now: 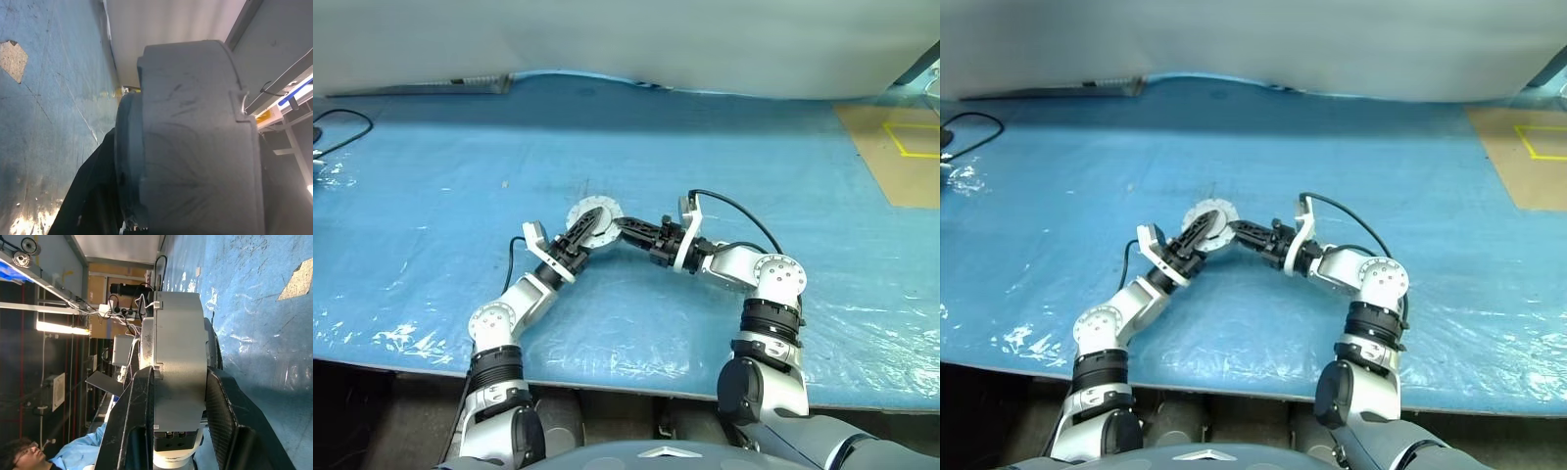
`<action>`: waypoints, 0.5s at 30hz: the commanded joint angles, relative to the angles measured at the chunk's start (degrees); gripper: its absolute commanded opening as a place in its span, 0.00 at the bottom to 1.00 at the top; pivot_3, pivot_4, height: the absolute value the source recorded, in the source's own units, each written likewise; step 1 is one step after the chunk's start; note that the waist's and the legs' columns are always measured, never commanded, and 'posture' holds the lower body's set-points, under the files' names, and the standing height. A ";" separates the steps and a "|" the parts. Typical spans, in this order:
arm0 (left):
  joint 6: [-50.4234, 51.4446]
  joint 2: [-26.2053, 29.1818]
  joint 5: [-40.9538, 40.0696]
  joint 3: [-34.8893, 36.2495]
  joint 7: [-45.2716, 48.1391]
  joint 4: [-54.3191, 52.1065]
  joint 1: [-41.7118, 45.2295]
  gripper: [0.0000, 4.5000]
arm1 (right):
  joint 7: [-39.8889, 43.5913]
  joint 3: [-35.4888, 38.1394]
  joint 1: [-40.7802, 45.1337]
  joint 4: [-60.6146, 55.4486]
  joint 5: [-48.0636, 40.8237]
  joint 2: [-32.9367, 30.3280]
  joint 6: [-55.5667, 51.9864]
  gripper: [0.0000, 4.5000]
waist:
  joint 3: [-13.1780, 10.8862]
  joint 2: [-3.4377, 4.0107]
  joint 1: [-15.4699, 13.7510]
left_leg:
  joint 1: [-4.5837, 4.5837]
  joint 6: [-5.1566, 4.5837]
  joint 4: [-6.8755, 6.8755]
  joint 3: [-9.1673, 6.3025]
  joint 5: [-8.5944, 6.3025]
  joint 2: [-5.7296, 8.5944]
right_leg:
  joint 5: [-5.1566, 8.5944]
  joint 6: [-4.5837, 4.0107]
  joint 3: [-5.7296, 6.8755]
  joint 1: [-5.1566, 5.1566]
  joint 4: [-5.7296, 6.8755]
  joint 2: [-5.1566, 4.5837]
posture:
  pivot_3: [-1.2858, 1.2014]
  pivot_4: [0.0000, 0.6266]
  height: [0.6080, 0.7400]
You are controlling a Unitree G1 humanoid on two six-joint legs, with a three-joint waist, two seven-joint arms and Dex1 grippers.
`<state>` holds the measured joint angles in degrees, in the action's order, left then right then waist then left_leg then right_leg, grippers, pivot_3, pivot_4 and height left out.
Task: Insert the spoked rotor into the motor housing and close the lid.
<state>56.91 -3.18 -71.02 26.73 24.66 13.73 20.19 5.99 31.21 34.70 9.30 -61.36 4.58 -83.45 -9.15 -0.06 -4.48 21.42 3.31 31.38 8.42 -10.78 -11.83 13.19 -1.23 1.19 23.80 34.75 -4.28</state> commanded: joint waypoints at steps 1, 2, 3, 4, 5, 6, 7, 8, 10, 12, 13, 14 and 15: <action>-0.03 0.55 -2.29 0.13 0.04 -2.27 -0.05 0.55 | 2.64 -1.61 -0.71 -3.61 -1.91 -0.09 3.01 0.24 | 0.00 0.00 -0.01 | 0.00 0.00 0.02 0.00 0.00 0.00 | 0.00 0.00 0.00 0.00 0.00 0.00 | 0.52 0.24 1.00; -0.28 0.86 -2.28 0.29 -0.36 -2.22 0.18 0.55 | 3.54 -2.41 -1.13 -4.07 -1.50 -0.52 4.15 0.24 | 0.00 0.00 -0.04 | 0.01 0.00 0.03 0.00 0.00 0.00 | -0.01 0.01 0.00 0.00 0.00 0.00 | 0.52 0.24 1.00; -0.52 1.21 -2.22 0.42 -0.66 -2.18 0.37 0.55 | 4.11 -3.02 -1.54 -4.51 -1.23 -0.83 5.23 0.31 | 0.00 0.00 -0.05 | 0.00 0.00 0.04 -0.01 0.00 0.00 | -0.01 0.01 0.00 -0.02 0.00 0.00 | 0.52 0.24 1.00; -0.78 1.61 -2.11 0.54 -0.96 -2.04 0.59 0.55 | 4.49 -3.56 -1.89 -4.86 -0.88 -1.09 6.31 0.40 | 0.00 0.00 -0.06 | 0.00 0.00 0.06 -0.02 0.00 0.00 | -0.01 0.02 0.00 -0.04 0.00 0.00 | 0.52 0.24 1.00; -1.17 2.15 -1.84 0.74 -1.30 -1.62 1.09 0.54 | 5.25 -4.59 -2.26 -5.43 -0.01 -1.74 7.72 0.47 | 0.00 0.00 -0.04 | 0.00 0.00 0.08 -0.02 0.00 0.00 | -0.01 0.02 0.00 -0.04 0.01 -0.01 | 0.52 0.24 1.00; -1.62 2.77 -1.48 0.87 -1.47 -1.14 1.67 0.54 | 5.84 -5.44 -2.55 -5.89 0.72 -2.33 9.02 0.53 | 0.00 0.00 -0.04 | 0.01 0.00 0.10 -0.02 0.00 0.00 | -0.02 0.03 0.00 -0.04 0.01 0.00 | 0.52 0.24 1.00; -2.12 3.40 -1.15 1.03 -1.64 -0.57 2.27 0.54 | 6.39 -6.48 -2.89 -6.39 1.60 -2.98 10.33 0.62 | 0.00 0.00 -0.05 | 0.01 0.00 0.13 -0.02 0.00 -0.01 | -0.02 0.03 0.00 -0.04 0.01 0.00 | 0.52 0.24 1.00; -2.77 4.20 -0.60 1.24 -1.79 0.51 3.20 0.54 | 7.76 -8.69 -3.46 -7.26 3.61 -4.38 12.28 0.70 | 0.00 0.00 -0.08 | 0.01 0.00 0.16 -0.03 0.00 -0.01 | -0.02 0.04 0.00 -0.05 0.03 0.00 | 0.52 0.24 1.00; -4.26 6.01 1.12 1.36 -1.92 3.17 5.22 0.54 | 11.96 -14.53 -5.28 -9.93 7.71 -7.88 15.93 0.86 | 0.00 0.00 -0.20 | 0.00 0.00 0.25 -0.07 0.00 -0.01 | -0.04 0.07 0.02 -0.12 0.03 0.00 | 0.52 0.24 1.00; -5.96 7.77 3.35 1.34 -1.92 6.58 7.53 0.54 | 15.88 -21.11 -7.42 -12.59 12.66 -11.50 20.42 0.99 | 0.00 -0.01 -0.41 | -0.02 0.00 0.31 -0.09 0.00 -0.01 | -0.07 0.11 0.02 -0.20 0.01 0.00 | 0.52 0.24 1.00; -6.60 8.54 4.21 1.42 -1.68 8.26 8.65 0.54 | 17.22 -23.69 -8.31 -13.44 14.78 -12.76 22.65 1.00 | -0.01 -0.01 -0.48 | -0.03 0.00 0.34 -0.11 0.00 0.00 | -0.07 0.11 0.04 -0.23 0.01 0.00 | 0.52 0.24 1.00; -7.61 9.59 5.63 1.39 -1.57 10.94 10.47 0.54 | 18.86 -27.06 -9.37 -14.59 17.97 -14.46 26.13 1.00 | -0.02 -0.03 -0.47 | -0.05 0.00 0.36 -0.12 0.00 -0.01 | -0.07 0.12 0.03 -0.26 0.01 0.00 | 0.52 0.24 1.00; -8.88 10.86 7.43 1.21 -1.01 14.11 12.66 0.54 | 20.00 -30.21 -10.38 -15.62 21.49 -15.91 29.92 1.00 | -0.02 -0.03 -0.63 | -0.07 0.00 0.37 -0.13 0.00 -0.02 | -0.08 0.12 0.03 -0.27 0.01 0.01 | 0.52 0.24 1.00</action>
<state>50.05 6.27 -64.82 27.75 21.96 26.19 29.31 23.12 5.29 24.75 -2.90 -44.05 -10.32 -59.17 -9.17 -0.09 -5.11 21.35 3.31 31.77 8.28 -10.78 -11.84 13.11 -1.11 1.23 23.52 34.78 -4.28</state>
